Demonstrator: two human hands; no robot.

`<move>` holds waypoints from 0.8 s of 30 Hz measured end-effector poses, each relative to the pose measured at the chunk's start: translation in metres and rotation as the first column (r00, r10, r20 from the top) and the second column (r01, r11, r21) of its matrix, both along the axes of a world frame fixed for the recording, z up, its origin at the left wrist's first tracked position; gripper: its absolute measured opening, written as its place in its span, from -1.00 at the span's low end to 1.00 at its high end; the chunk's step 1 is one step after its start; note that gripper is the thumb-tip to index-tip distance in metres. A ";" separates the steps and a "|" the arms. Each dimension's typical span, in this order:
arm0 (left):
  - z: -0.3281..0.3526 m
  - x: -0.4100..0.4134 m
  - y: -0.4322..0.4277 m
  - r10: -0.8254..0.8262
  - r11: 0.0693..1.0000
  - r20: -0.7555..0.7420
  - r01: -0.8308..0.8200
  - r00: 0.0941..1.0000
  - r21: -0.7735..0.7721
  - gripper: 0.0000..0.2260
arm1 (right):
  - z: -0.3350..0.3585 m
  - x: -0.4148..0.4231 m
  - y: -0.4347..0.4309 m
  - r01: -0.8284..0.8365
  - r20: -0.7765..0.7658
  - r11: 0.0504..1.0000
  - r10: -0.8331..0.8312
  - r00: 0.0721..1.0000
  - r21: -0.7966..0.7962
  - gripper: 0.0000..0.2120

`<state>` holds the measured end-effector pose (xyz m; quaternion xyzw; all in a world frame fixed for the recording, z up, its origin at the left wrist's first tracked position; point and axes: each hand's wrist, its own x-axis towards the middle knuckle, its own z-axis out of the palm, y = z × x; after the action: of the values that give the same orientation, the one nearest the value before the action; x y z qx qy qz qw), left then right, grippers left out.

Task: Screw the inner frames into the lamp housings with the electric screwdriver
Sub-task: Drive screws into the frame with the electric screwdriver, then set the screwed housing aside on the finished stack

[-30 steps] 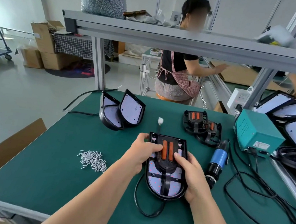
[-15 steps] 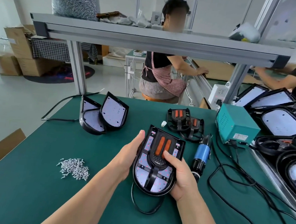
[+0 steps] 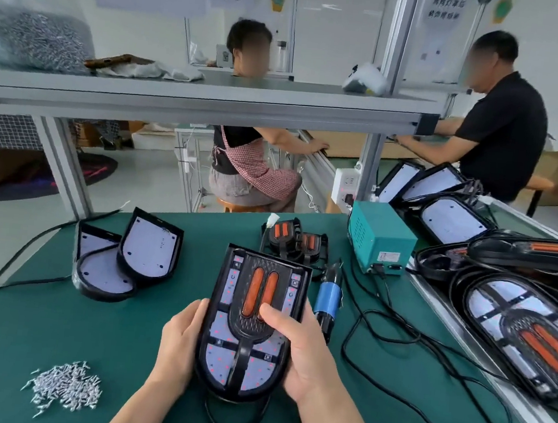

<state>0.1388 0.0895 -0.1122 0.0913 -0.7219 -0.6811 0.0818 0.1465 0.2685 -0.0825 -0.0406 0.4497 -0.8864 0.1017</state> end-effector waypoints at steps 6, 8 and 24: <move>-0.002 0.000 -0.008 0.029 0.970 -0.009 -0.030 1.000 -0.241 -0.72 | 0.021 0.006 0.024 0.105 -0.074 0.993 -0.101 0.992 0.055 -0.53; -0.005 -0.003 -0.005 0.033 0.957 -0.002 -0.032 0.999 -0.287 -0.76 | 0.029 0.005 0.041 0.183 -0.101 0.981 -0.176 0.979 0.063 -0.53; -0.020 -0.015 0.007 0.017 0.940 -0.128 -0.060 0.992 -0.336 -0.79 | 0.051 -0.042 0.186 0.840 -0.031 0.539 -0.842 0.538 -0.067 -0.46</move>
<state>0.1236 0.0962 -0.1319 0.0476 -0.8198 -0.5494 0.1540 0.1046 0.4545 -0.0319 0.1515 0.3973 -0.8345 -0.3504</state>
